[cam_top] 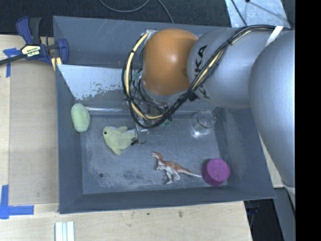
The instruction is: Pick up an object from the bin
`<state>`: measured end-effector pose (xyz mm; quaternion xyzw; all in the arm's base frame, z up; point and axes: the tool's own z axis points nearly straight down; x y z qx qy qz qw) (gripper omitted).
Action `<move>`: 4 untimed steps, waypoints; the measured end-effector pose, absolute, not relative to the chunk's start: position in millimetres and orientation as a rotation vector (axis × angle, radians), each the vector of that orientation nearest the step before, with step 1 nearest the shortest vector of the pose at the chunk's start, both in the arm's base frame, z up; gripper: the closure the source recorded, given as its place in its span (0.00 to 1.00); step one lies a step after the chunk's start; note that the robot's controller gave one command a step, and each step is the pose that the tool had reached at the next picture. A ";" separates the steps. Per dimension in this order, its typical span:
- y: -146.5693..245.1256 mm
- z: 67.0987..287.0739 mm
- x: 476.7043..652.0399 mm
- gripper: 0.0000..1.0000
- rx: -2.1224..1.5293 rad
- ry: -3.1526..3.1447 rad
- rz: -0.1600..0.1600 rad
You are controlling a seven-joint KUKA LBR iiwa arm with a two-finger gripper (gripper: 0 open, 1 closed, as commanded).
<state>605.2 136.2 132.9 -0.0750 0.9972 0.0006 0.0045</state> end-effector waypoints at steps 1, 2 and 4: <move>144.6 68.9 601.4 0.00 -0.250 3.131 0.001; 141.0 71.4 615.6 1.00 -0.360 3.114 0.002; 140.8 74.3 615.0 1.00 -0.360 3.116 0.002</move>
Offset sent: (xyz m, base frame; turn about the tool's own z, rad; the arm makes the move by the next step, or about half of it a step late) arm 0.0087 0.0049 -0.0629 -0.0824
